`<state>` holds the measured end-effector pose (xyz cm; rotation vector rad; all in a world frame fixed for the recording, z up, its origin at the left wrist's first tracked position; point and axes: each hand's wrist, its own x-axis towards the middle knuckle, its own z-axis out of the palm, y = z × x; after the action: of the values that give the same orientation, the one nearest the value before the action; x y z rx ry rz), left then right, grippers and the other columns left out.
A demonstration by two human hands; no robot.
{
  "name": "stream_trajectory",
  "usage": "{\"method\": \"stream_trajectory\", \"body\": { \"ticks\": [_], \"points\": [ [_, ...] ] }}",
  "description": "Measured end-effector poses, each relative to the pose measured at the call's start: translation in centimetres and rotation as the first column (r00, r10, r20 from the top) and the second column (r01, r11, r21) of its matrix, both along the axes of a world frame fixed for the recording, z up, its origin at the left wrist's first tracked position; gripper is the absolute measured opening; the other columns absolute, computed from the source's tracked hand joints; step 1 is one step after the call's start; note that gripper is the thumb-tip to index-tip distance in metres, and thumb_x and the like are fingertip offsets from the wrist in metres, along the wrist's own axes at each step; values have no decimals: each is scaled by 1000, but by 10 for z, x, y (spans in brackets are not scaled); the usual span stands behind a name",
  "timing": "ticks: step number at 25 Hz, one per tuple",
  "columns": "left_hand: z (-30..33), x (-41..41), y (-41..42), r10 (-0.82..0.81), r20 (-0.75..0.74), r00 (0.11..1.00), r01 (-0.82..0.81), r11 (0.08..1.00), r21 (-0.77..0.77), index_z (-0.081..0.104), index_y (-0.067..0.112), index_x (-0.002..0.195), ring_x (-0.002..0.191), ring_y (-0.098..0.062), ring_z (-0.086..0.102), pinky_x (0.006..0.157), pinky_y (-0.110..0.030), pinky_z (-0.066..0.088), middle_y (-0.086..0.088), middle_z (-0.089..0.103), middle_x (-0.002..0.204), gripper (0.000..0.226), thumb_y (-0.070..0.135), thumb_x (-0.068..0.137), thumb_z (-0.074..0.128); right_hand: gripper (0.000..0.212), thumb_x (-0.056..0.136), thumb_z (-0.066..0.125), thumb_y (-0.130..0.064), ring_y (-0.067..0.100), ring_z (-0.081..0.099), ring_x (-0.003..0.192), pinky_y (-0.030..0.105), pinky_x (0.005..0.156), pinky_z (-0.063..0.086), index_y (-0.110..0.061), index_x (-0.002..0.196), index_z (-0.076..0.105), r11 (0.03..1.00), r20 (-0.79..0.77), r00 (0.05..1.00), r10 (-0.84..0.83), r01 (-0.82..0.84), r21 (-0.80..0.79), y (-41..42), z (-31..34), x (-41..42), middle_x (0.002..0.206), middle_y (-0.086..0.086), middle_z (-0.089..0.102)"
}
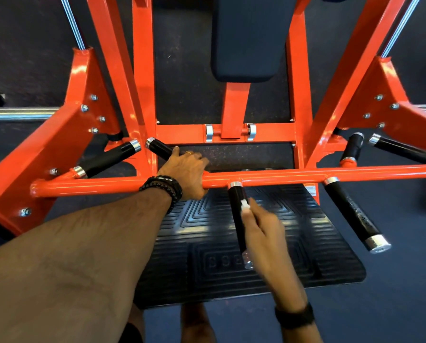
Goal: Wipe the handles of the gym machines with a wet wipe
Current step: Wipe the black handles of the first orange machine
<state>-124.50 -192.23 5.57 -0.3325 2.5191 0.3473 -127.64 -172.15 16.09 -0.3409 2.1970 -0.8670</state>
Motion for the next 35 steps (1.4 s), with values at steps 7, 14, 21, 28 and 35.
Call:
{"method": "stream_trajectory", "body": {
  "ticks": [7,14,21,28,35],
  "points": [
    [3,0,0,1,13,1000,-1,1000,12,53,18,125,121,-25,53,114,-58,24,-3,58,124,61,56,77,59,32,97,48,-2,8,49,62,23,55,36,-23,121,51,972,-120,964,236,-233,45,22,29,17,84,-4,60],
    [8,-1,1,-2,49,999,1,1000,12,54,17,124,124,-26,51,116,-58,21,-4,59,125,57,54,80,60,6,87,70,-7,14,48,88,10,74,37,-3,84,66,987,-270,952,146,-120,111,-30,-16,-26,93,2,48],
    [6,0,0,10,21,1000,-10,1000,12,58,18,116,119,-24,53,114,-58,23,-2,61,118,52,52,76,60,20,70,80,-4,19,55,78,25,67,46,-18,66,66,795,-293,740,606,-572,200,16,29,17,81,-2,57],
    [10,-3,1,1,79,997,-2,1000,8,56,17,121,123,-25,51,116,-58,21,-4,60,123,52,47,79,61,18,68,71,9,29,58,83,35,72,49,-9,66,67,799,-338,724,602,-541,263,-42,-19,-28,81,9,60],
    [9,0,-1,0,40,999,-2,999,39,58,16,117,120,-26,53,115,-60,23,-5,61,120,49,47,79,60,11,81,74,-8,11,53,80,13,67,33,-18,79,70,913,-310,859,407,-387,126,-12,-16,-24,85,-2,59]
  ]
}}
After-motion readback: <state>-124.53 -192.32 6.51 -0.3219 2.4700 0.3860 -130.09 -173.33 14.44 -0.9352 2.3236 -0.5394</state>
